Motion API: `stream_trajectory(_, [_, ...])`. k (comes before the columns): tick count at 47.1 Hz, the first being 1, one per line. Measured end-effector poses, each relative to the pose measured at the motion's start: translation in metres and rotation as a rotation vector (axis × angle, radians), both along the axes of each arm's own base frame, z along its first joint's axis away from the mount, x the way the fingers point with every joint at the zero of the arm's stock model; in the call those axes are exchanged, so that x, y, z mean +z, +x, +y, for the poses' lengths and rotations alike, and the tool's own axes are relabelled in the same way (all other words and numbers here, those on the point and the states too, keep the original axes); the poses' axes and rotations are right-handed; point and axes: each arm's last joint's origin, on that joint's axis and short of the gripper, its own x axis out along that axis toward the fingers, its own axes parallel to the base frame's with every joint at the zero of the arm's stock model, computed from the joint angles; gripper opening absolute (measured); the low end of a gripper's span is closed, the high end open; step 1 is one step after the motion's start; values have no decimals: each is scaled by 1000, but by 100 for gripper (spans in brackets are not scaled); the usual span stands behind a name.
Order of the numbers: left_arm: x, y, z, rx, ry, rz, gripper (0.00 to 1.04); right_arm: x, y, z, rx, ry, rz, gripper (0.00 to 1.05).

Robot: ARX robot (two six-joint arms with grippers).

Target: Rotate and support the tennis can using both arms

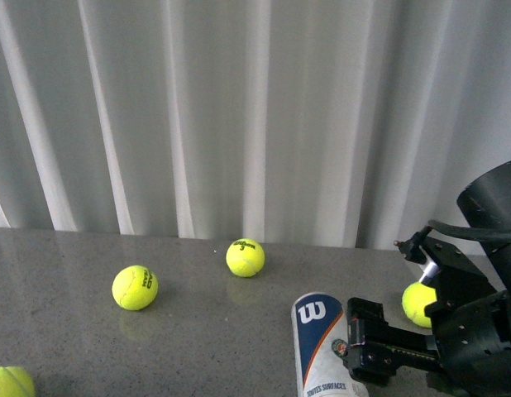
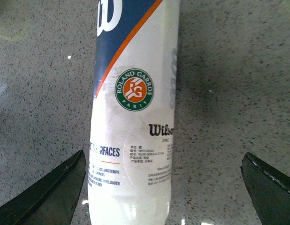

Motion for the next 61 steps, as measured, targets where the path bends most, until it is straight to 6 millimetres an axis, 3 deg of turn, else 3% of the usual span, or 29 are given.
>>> stream_trajectory(17, [0,0,0,0,0,0,98,-37,37,23,58,-9,45,98])
stream_trajectory(28, [0,0,0,0,0,0,98,-47,51,34,118,-60,51,97])
stream_trajectory(36, [0,0,0,0,0,0,98,-48,50,38,163,-66,59,76])
stream_trajectory(51, [0,0,0,0,0,0,98,-48,42,34,251,-88,24,46])
stream_trajectory(61, [0,0,0,0,0,0,98,-31,27,27,476,-227,-162,29])
